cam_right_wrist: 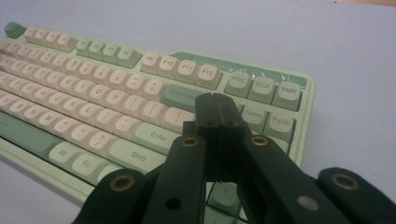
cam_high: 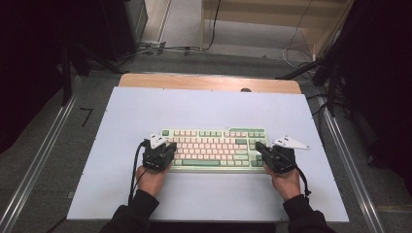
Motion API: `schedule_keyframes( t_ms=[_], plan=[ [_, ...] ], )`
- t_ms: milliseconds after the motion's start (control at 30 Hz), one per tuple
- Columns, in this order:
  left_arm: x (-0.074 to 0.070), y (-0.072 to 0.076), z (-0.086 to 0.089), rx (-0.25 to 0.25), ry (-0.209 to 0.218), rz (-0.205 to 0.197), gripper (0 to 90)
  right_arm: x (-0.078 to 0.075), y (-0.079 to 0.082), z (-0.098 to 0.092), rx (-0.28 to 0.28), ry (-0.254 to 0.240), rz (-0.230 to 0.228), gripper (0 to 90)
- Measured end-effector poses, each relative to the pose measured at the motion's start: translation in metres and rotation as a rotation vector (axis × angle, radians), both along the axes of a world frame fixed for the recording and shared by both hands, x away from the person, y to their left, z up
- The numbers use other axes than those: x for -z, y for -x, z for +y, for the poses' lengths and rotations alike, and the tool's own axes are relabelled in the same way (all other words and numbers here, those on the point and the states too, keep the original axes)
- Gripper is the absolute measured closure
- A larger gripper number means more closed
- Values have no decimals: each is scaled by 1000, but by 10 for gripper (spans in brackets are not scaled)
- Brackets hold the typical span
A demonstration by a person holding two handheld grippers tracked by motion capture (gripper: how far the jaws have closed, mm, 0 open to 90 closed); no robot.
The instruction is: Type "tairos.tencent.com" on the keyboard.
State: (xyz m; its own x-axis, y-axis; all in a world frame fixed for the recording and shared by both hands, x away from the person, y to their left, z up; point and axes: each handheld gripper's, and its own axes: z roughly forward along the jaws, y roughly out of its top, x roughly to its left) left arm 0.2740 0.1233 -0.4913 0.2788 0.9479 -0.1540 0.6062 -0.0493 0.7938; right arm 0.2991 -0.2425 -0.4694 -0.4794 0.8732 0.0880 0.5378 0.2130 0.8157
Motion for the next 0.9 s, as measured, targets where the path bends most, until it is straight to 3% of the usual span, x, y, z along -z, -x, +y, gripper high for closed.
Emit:
schedule_keyframes(
  t_ms=[600,900],
  plan=[
    [4,1,-3,-2,-20,9,900,0,0,0,-1,0,2,876],
    [-5,3,-2,-13,3,-39,900,0,0,1,-4,0,-1,876]
  ],
)
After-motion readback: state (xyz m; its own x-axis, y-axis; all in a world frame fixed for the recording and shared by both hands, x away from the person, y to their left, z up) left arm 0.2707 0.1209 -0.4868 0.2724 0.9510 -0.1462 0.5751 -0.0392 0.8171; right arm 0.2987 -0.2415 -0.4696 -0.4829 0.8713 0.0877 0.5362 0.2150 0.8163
